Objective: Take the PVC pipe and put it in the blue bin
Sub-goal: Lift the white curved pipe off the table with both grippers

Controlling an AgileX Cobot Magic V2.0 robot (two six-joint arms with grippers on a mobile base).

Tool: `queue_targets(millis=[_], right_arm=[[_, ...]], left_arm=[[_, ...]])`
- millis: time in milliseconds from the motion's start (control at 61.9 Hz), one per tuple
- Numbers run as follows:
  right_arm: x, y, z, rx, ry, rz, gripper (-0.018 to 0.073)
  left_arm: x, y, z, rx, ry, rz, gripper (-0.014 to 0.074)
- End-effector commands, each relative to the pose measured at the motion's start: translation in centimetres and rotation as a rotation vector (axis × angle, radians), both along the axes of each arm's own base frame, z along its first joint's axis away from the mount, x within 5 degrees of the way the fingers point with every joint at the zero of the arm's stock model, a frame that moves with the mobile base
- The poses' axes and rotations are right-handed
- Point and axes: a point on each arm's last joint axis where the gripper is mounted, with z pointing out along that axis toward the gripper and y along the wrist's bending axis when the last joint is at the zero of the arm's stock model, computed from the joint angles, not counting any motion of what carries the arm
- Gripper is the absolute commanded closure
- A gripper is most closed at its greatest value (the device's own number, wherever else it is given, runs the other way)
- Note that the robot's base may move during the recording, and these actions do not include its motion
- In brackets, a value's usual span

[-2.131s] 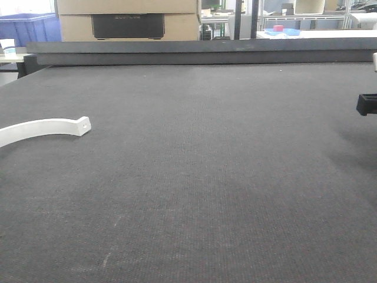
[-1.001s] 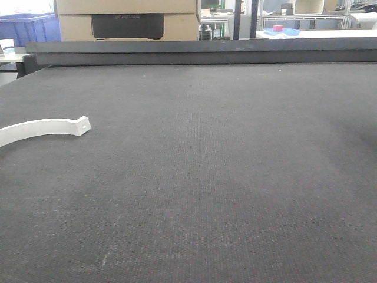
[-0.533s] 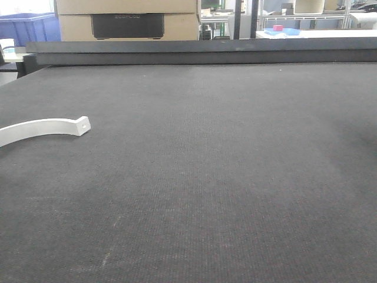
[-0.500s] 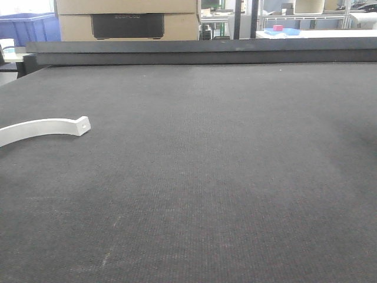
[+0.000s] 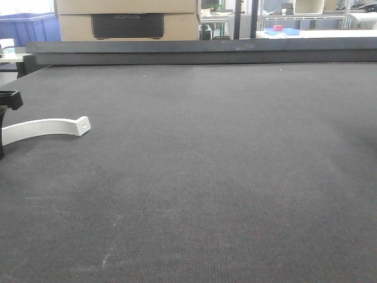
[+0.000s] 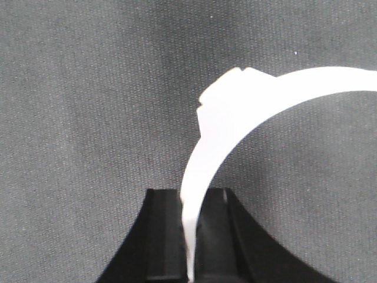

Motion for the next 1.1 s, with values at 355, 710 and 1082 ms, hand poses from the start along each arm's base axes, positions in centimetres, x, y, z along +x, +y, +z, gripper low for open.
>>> queue_targets(millis=[355, 710, 1082], right_arm=[[0.1, -0.1, 0.2, -0.009, -0.028, 0.006, 0.0714], [0.2, -0.1, 0.5, -0.008, -0.037, 0.006, 0.0714], [0.9, 0.1, 4.8, -0.007, -0.154, 0.047, 0.0714]], left_arm=[[0.1, 0.0, -0.6, -0.007, 0.033, 0.011, 0.0525], [-0.3, 0.0, 0.2, -0.007, 0.028, 0.011, 0.0707], [-2.5, -0.2, 7.8, -0.022, -0.217, 0.016, 0.0707]])
